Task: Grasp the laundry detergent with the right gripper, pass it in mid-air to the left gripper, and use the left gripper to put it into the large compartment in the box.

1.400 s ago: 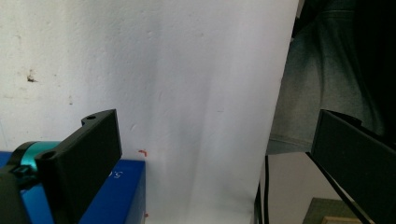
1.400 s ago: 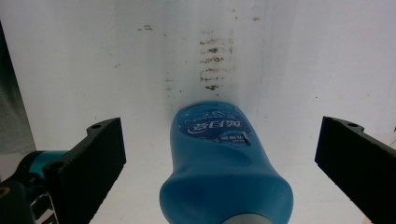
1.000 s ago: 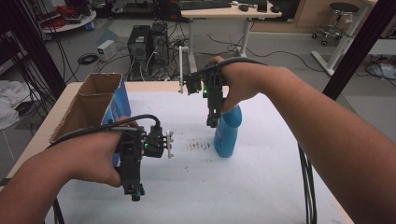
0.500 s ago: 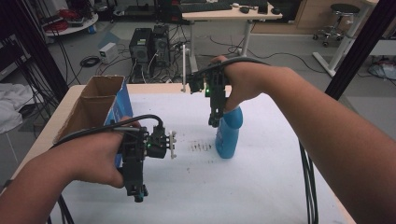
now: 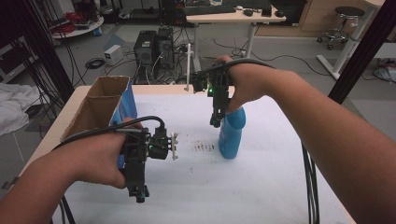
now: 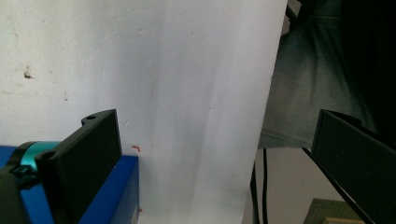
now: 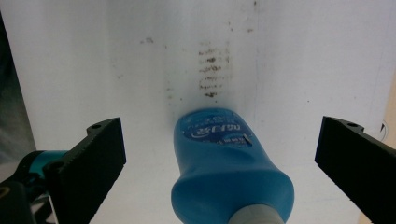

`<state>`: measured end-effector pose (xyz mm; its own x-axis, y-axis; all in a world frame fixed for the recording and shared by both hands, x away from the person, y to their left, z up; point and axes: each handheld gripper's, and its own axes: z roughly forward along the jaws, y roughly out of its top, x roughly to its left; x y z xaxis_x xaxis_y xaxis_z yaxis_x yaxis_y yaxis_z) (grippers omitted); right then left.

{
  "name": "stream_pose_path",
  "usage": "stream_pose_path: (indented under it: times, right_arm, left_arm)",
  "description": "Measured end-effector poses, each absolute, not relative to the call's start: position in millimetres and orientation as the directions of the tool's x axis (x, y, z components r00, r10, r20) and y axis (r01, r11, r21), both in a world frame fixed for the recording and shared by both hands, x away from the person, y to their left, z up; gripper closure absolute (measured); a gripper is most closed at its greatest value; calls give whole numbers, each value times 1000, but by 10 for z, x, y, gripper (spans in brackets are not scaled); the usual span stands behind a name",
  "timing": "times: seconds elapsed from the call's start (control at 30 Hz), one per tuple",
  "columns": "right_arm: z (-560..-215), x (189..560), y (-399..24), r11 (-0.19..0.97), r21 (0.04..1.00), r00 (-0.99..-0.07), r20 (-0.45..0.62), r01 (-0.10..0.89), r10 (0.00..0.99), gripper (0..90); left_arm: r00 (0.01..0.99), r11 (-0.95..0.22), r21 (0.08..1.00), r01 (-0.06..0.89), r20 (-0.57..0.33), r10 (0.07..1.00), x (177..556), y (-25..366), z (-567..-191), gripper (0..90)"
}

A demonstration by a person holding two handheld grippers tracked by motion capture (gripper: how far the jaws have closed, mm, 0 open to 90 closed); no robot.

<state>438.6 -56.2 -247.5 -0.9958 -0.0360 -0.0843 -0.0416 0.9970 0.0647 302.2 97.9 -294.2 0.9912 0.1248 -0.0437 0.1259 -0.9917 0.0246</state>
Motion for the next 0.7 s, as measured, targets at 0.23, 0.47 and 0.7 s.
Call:
stream_pose_path:
  times: [0.23, 0.47, 0.7]
  right_arm:
    - [-2465, 4370, -572, 987, 163, -998, -61, 12, 22, 8]
    - [-2428, 4471, -652, 922, 360, -976, -107, 142, 192, 8]
    - [-2373, 4612, -879, 794, 524, -908, -88, 309, 410, 8]
  left_arm:
    - [989, -990, 22, 141, -51, 140, 3005, 990, -2961, 17]
    - [989, -989, 24, 143, -48, 141, 2997, 985, -2942, 17]
    - [991, -992, 20, 126, -41, 125, 3001, 984, -2934, 17]
